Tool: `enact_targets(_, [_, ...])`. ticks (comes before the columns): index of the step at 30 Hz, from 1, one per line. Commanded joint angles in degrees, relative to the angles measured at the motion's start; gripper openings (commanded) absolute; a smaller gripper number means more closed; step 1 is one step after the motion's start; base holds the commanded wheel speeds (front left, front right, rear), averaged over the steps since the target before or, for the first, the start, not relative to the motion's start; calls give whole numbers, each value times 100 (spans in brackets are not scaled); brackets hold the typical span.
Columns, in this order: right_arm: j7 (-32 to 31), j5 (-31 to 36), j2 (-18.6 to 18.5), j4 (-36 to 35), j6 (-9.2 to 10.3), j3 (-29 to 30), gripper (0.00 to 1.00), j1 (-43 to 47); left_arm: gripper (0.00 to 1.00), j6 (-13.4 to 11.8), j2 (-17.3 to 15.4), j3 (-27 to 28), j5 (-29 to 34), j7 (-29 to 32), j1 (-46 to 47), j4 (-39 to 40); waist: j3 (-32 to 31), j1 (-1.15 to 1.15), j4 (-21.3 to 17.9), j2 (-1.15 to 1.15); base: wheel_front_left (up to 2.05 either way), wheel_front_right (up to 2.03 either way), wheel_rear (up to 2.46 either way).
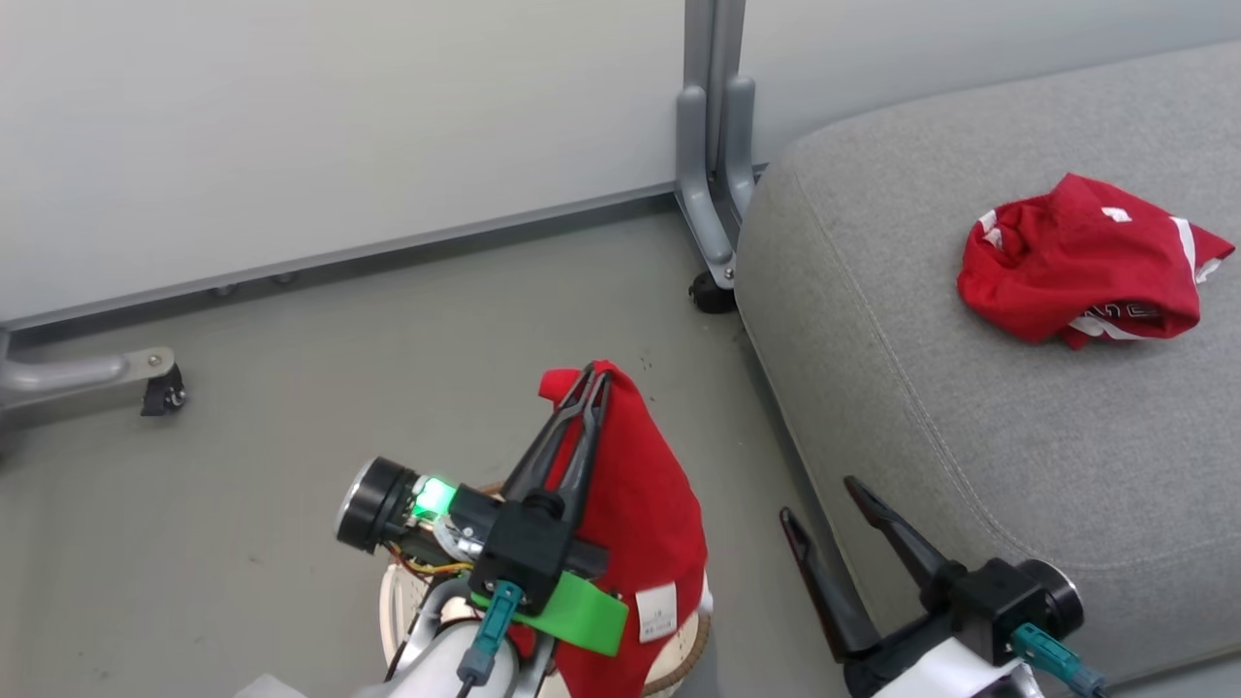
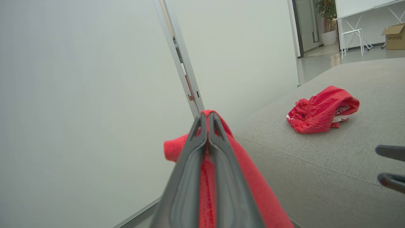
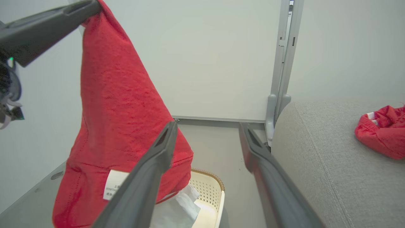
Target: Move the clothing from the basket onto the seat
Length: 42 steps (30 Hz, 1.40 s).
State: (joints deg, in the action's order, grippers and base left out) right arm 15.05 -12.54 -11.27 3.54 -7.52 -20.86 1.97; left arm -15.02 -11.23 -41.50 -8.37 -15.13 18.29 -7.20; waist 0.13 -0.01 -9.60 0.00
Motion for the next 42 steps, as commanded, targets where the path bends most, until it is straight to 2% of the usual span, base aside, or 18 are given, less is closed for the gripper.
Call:
enact_targets(1, [18,-56,-22,-55,7,-94,100,-113,0,75,46,-15,60,-2,-79,60,-182,1,130,0,0,0,0])
enact_targets(7, [18,-426,-123,-307,7,-716,100,-441,0,409,263,-172,164,-2,-60,194,-215,1,208,0,0,0,0])
enact_targets(11, [18,-504,-140,-306,7,-837,100,-545,0,602,381,-303,215,-2,-27,255,-227,1,278,0,0,0,0])
enact_targets(20, [18,-598,-271,254,7,-967,100,-272,0,765,562,-363,281,-2,0,582,-275,1,393,0,0,0,0])
enact_targets(22, [18,-666,-313,348,7,-1087,9,-250,0,783,567,-339,293,-2,-22,614,-287,1,400,0,0,0,0])
enact_targets(23, [18,-695,-353,415,7,-1172,0,-235,0,773,557,-318,312,-2,-33,616,-292,1,400,0,0,0,0])
enact_targets(36, [18,-844,-424,420,7,-1354,0,-396,0,739,479,-115,367,-1,-153,307,-216,1,322,0,0,0,0])
enact_targets(38, [18,-841,-423,412,7,-1339,0,-393,33,719,495,-88,341,-1,-166,221,-208,1,325,0,0,0,0])
enact_targets(39, [18,-840,-422,409,7,-1333,0,-390,62,705,498,-70,335,-1,-171,184,-205,1,326,0,0,0,0])
enact_targets(40, [18,-839,-423,407,7,-1328,0,-388,100,694,508,-56,327,-1,-170,160,-200,1,325,0,0,0,0])
enact_targets(42, [18,-839,-422,407,7,-1313,0,-397,100,647,516,-24,387,0,-151,128,-188,1,322,0,0,0,0])
